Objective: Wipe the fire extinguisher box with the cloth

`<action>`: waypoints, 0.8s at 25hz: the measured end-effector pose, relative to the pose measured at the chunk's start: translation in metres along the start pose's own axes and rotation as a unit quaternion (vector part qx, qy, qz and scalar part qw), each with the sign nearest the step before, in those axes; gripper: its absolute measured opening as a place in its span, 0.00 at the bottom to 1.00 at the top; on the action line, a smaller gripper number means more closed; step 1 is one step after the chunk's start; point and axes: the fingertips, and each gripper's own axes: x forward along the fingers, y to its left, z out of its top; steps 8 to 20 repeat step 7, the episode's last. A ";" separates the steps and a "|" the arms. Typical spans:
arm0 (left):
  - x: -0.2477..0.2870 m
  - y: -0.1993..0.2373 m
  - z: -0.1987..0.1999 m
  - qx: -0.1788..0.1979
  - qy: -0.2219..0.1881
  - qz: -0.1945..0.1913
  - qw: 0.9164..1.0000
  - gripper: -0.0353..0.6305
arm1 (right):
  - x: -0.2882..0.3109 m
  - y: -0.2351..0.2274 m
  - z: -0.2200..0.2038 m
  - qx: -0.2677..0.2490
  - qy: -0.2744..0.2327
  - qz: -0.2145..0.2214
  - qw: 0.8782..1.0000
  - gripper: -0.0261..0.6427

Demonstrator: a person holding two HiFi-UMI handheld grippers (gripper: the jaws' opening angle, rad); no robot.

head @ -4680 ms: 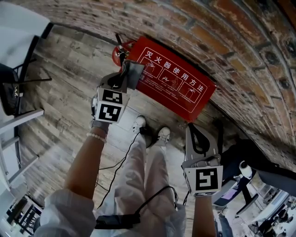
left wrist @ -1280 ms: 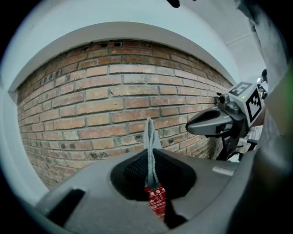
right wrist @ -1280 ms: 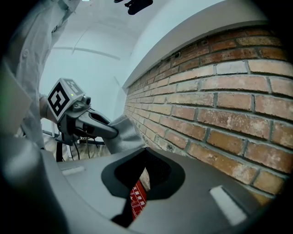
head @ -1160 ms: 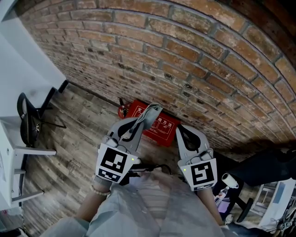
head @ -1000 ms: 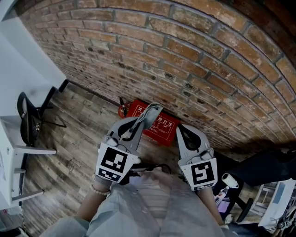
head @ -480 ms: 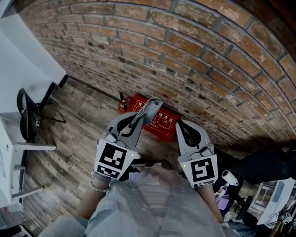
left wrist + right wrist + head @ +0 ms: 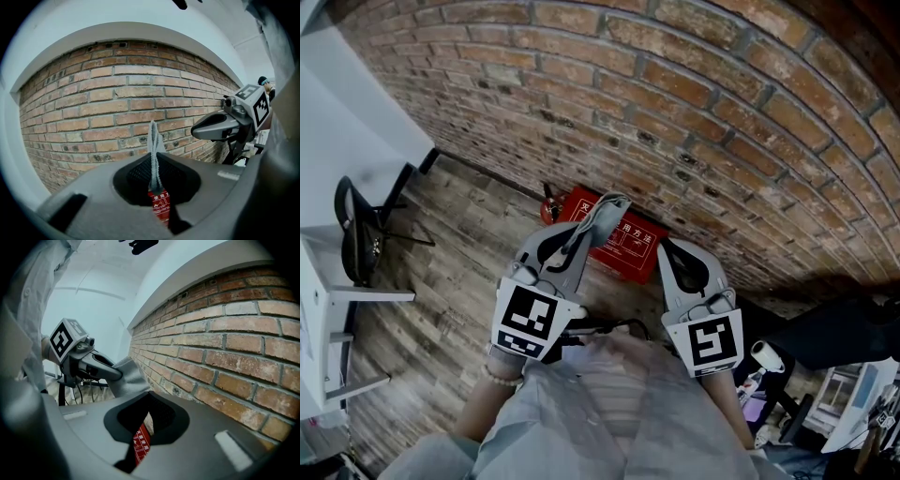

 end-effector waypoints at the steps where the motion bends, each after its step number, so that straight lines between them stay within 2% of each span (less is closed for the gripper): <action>1: 0.000 0.000 0.000 0.000 0.000 0.000 1.000 0.07 | 0.000 0.000 0.000 0.000 0.000 0.000 1.000 0.05; 20: -0.002 0.002 -0.001 -0.003 0.001 0.002 1.000 0.07 | 0.001 0.001 0.000 -0.001 0.002 0.002 1.000 0.05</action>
